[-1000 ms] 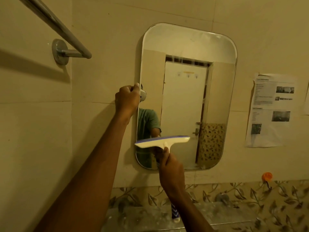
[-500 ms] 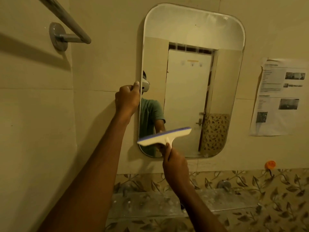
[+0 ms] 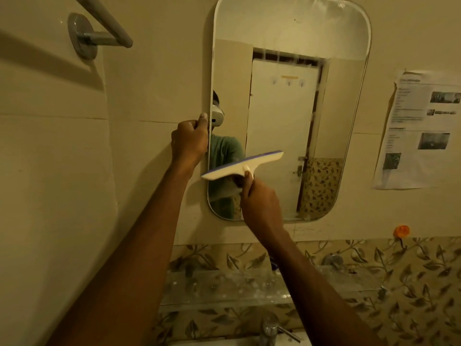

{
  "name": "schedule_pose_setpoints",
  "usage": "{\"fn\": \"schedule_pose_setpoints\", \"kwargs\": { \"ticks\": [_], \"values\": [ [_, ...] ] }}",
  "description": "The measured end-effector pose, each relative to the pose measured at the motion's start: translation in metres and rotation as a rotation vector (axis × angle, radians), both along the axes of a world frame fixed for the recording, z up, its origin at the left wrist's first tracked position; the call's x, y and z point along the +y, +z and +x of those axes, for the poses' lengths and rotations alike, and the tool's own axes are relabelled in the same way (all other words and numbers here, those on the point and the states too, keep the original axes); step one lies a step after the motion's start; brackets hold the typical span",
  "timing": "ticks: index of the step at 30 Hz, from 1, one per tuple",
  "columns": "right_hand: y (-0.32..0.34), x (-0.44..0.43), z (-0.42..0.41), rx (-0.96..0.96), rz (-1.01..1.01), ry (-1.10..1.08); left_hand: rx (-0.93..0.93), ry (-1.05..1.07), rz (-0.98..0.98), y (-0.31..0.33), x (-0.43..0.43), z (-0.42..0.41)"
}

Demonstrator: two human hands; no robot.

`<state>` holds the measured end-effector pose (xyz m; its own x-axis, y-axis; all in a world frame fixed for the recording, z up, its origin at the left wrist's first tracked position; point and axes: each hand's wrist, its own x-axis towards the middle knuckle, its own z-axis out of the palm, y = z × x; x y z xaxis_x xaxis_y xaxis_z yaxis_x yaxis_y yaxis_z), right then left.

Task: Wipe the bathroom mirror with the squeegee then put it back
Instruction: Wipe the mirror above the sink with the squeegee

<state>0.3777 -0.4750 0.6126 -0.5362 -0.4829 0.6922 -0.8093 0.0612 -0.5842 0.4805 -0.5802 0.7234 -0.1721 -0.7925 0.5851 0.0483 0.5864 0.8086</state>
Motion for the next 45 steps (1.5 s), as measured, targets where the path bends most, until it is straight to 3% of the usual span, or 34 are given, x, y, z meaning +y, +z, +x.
{"fn": "schedule_pose_setpoints", "kwargs": {
  "ticks": [8, 18, 26, 28, 31, 39, 45],
  "values": [
    [-0.094, 0.021, 0.007, -0.045, 0.179, -0.077, 0.032, 0.023, -0.03, -0.006, 0.003, -0.005],
    [-0.039, 0.01, -0.003, 0.097, 0.121, -0.024, 0.045, 0.077, -0.018, -0.033, 0.005, -0.006],
    [-0.074, 0.056, -0.045, 0.259, 0.461, -0.119, -0.012, 0.028, 0.064, -0.063, 0.007, -0.002],
    [-0.072, 0.066, -0.055, 0.321, 0.557, -0.147, -0.028, 0.029, 0.069, -0.073, 0.011, 0.0],
    [-0.063, 0.068, -0.059, 0.424, 0.549, -0.11, -0.029, 0.043, 0.099, -0.084, 0.014, 0.001],
    [-0.03, 0.029, -0.032, 0.922, 0.6, 0.06, 0.039, 0.036, 0.21, -0.097, 0.019, -0.005],
    [-0.028, 0.043, -0.076, 0.946, 0.575, 0.051, 0.074, 0.154, 0.227, -0.098, 0.022, -0.017]
  ]
}}
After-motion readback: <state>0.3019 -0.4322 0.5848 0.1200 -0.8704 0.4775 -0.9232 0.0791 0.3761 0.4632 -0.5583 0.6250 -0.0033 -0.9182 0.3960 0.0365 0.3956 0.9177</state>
